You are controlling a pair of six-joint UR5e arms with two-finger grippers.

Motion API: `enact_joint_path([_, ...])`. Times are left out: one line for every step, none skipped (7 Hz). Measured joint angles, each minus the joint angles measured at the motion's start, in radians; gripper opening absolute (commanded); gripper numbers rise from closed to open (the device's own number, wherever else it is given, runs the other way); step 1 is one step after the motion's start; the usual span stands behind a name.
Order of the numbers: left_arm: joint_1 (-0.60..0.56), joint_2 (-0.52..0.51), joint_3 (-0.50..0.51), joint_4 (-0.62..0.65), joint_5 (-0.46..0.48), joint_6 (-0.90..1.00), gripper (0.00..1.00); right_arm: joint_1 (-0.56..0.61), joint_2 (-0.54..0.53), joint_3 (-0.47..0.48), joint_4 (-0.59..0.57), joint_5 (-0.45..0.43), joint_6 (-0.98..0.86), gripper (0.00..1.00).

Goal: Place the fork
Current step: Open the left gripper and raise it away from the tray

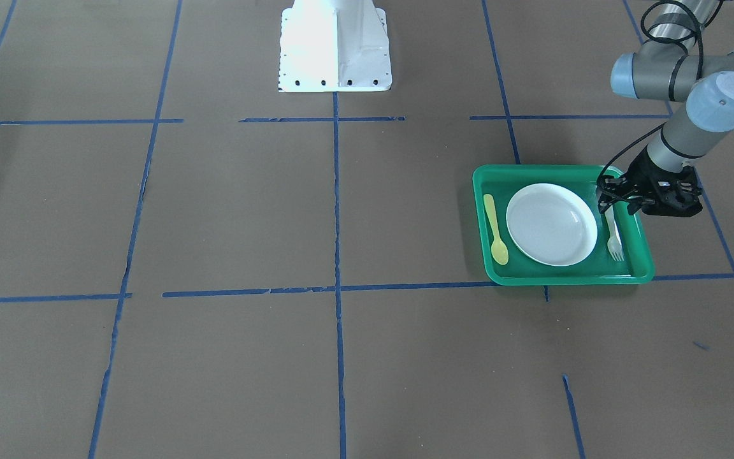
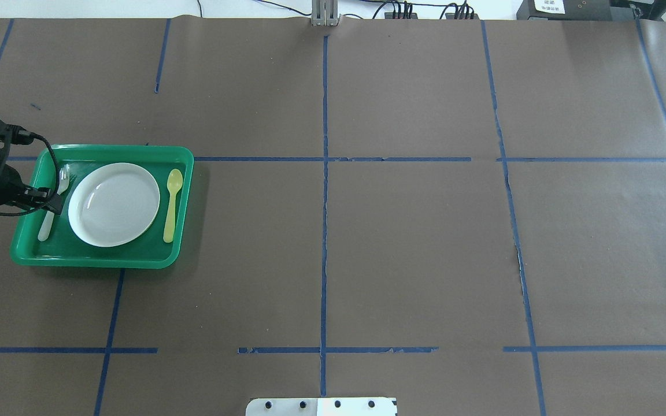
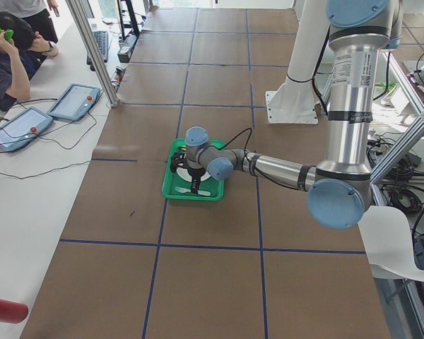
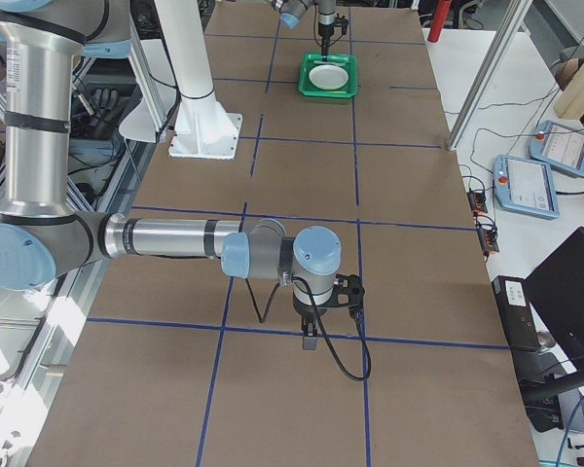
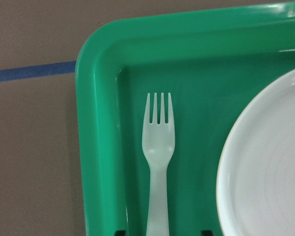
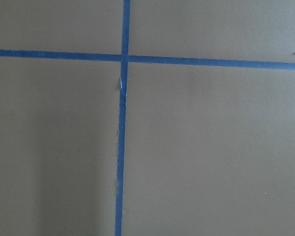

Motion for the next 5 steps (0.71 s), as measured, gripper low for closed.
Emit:
enact_joint_path([-0.02,0.002,-0.041,0.008,-0.004,0.003,1.0,0.0,0.0,0.0,0.0,0.0,0.0,1.0])
enact_joint_path([-0.079,0.003,-0.08,0.012,-0.021,0.023,1.0,0.0,0.0,0.0,0.0,0.0,0.0,1.0])
enact_joint_path([-0.164,0.003,-0.103,0.013,-0.039,0.103,1.0,0.0,0.0,0.0,0.0,0.0,0.0,1.0])
enact_joint_path([-0.254,0.005,-0.108,0.013,-0.054,0.237,1.0,0.0,0.0,0.0,0.0,0.0,0.0,1.0])
enact_joint_path([-0.348,0.009,-0.093,0.025,-0.084,0.369,1.0,0.0,0.0,0.0,0.0,0.0,0.0,1.0])
